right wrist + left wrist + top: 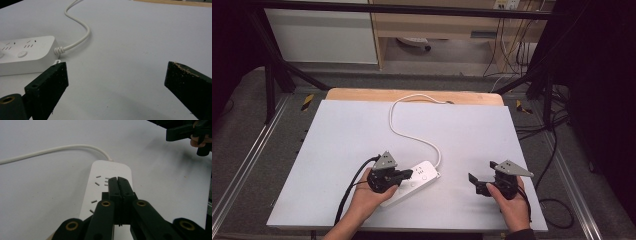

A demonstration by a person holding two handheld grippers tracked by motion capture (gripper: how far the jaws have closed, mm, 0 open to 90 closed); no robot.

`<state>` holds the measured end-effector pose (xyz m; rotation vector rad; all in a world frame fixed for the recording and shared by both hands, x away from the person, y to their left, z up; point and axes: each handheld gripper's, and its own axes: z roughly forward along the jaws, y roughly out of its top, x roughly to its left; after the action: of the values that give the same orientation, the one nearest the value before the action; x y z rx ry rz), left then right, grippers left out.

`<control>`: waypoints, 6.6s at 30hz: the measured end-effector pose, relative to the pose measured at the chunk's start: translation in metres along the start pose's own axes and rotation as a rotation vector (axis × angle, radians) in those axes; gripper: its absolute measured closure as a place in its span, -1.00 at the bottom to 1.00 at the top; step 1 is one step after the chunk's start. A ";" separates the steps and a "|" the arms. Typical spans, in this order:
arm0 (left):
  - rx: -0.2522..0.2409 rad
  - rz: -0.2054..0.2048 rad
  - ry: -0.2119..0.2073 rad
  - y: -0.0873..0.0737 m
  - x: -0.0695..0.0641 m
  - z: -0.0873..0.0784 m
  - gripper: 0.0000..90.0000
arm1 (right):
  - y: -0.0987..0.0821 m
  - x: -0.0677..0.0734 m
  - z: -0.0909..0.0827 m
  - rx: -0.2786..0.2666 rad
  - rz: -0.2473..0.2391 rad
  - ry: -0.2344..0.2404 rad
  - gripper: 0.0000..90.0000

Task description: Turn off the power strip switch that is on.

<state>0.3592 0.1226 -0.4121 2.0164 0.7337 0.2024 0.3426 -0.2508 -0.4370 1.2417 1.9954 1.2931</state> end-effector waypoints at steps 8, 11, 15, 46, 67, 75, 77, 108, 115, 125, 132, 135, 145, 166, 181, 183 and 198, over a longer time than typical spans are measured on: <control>0.034 0.003 -0.010 0.000 0.000 0.006 1.00 | 0.000 0.000 0.000 -0.001 -0.001 -0.001 -0.88; 0.047 0.012 -0.009 0.000 -0.001 0.008 1.00 | 0.000 0.000 0.000 -0.001 -0.002 -0.002 -0.88; 0.057 0.019 -0.012 0.000 -0.001 0.010 1.00 | 0.000 -0.001 0.000 -0.004 0.000 -0.005 -0.88; 0.127 0.052 -0.019 -0.004 -0.006 0.018 1.00 | 0.001 -0.001 -0.001 -0.006 -0.001 0.000 -0.88; 0.148 0.066 -0.021 -0.005 -0.007 0.020 1.00 | 0.001 -0.001 -0.001 -0.004 -0.001 0.001 -0.88; 0.144 0.058 -0.023 -0.005 -0.007 0.020 1.00 | 0.000 0.000 -0.001 -0.001 -0.001 0.000 -0.88; 0.148 0.062 -0.022 -0.005 -0.007 0.020 1.00 | 0.000 0.000 -0.001 0.001 -0.002 0.001 -0.88; 0.165 0.057 -0.017 -0.006 -0.007 0.021 1.00 | 0.000 0.001 0.001 0.009 -0.007 -0.003 -0.88; 0.172 0.064 -0.016 -0.005 -0.008 0.022 1.00 | 0.000 0.000 0.001 0.010 -0.009 -0.005 -0.88; 0.180 0.046 -0.033 -0.004 -0.005 0.022 1.00 | -0.001 0.001 0.001 0.014 -0.005 -0.003 -0.88; 0.179 0.055 -0.022 -0.005 -0.007 0.022 1.00 | -0.001 0.000 0.000 0.012 -0.002 -0.004 -0.88; 0.178 0.054 -0.023 -0.005 -0.006 0.022 1.00 | -0.001 0.000 0.000 0.011 -0.001 -0.004 -0.88; 0.182 0.052 -0.020 -0.004 -0.007 0.023 1.00 | -0.001 0.001 0.002 0.015 -0.005 -0.001 -0.88; 0.174 0.047 -0.032 -0.003 -0.005 0.019 1.00 | -0.001 0.000 0.001 0.012 -0.004 0.001 -0.88; 0.132 0.051 -0.031 -0.007 -0.005 0.019 1.00 | 0.000 -0.001 0.000 0.002 0.000 0.001 -0.88; 0.125 0.050 -0.031 -0.007 -0.005 0.020 1.00 | 0.000 -0.001 -0.001 0.002 0.001 0.001 -0.88; 0.030 0.050 -0.016 -0.003 -0.008 0.011 0.85 | 0.000 -0.002 -0.001 0.000 0.001 -0.001 -0.88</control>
<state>0.3561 0.1114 -0.4193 2.0642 0.6807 0.2055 0.3429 -0.2530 -0.4362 1.2425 1.9939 1.2927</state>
